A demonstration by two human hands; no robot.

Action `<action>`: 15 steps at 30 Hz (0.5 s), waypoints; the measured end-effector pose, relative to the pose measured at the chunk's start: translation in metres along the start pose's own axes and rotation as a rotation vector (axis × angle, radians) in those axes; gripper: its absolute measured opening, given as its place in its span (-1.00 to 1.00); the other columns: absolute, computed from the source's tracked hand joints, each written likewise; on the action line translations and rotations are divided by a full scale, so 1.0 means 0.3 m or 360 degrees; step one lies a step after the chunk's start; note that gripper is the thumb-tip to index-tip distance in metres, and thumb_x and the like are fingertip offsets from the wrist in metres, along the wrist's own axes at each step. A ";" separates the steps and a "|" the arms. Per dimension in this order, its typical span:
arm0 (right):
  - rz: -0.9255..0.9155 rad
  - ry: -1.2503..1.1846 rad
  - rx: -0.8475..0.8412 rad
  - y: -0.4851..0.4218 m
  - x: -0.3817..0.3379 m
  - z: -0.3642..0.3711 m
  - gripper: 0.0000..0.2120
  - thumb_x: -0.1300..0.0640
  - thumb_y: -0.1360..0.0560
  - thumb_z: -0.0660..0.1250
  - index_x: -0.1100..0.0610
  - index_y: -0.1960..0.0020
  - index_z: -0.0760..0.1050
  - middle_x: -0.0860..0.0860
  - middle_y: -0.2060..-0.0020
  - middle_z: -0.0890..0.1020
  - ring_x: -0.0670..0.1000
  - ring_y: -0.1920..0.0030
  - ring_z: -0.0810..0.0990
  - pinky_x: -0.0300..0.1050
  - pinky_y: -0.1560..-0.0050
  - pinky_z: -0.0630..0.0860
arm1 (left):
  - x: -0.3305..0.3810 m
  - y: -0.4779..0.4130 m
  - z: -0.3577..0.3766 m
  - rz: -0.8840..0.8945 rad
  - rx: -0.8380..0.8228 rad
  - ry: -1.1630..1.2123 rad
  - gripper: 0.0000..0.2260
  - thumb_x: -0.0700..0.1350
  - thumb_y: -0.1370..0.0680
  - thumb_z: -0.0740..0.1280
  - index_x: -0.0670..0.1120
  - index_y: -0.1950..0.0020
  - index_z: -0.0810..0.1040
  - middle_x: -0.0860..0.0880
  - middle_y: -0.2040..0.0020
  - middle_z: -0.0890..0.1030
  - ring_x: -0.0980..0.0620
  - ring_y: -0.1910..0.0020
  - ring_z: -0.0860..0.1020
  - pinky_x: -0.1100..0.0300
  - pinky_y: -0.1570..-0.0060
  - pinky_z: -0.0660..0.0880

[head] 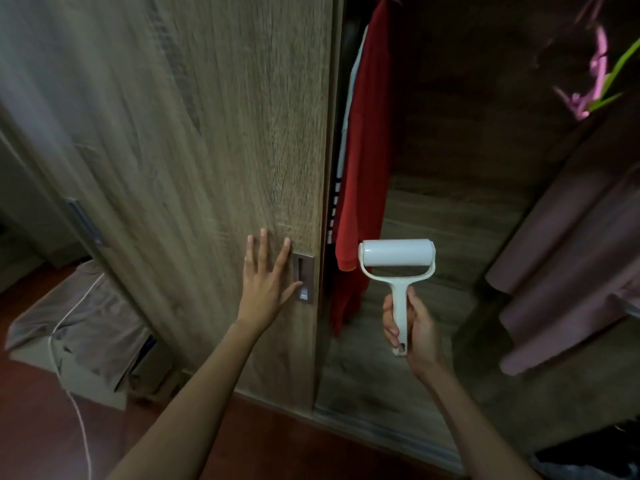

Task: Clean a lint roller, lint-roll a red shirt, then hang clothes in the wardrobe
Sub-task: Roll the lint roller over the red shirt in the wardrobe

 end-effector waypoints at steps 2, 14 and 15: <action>0.0002 -0.0005 0.0033 0.003 -0.003 -0.017 -0.54 -0.04 -0.61 -0.05 0.25 0.23 0.39 0.03 0.64 0.29 -0.07 0.68 0.25 -0.31 0.66 0.17 | 0.018 0.005 -0.026 -0.0045 0.0017 0.0132 -0.26 0.24 -0.54 0.18 0.07 -0.58 -0.13 -0.22 -0.57 -0.17 -0.32 -0.54 -0.11 -0.23 -0.46 0.07; 0.0001 -0.0006 -0.0007 -0.063 -0.103 -0.076 -0.53 -0.06 -0.63 -0.07 0.23 0.23 0.38 0.02 0.65 0.29 -0.07 0.69 0.24 -0.31 0.66 0.14 | 0.440 -0.073 -0.273 0.0021 0.0196 0.1167 -0.68 -0.03 -0.65 0.15 0.08 -0.40 0.43 -0.05 -0.49 0.27 0.12 -0.46 0.27 0.21 -0.38 0.31; 0.0003 -0.0007 -0.0031 -0.067 -0.116 -0.076 -0.53 -0.06 -0.63 -0.07 0.23 0.23 0.38 0.02 0.65 0.29 -0.07 0.70 0.24 -0.32 0.66 0.14 | 0.443 -0.083 -0.252 -0.0049 0.0169 0.1160 -0.69 -0.01 -0.65 0.14 0.10 -0.37 0.47 -0.05 -0.51 0.24 0.13 -0.47 0.24 0.24 -0.39 0.26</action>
Point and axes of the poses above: each hand's wrist, its own y-axis away from the middle knuckle, its own z-axis out of the palm, x = y × z, the point moved 10 cm from there along -y, towards the middle knuckle
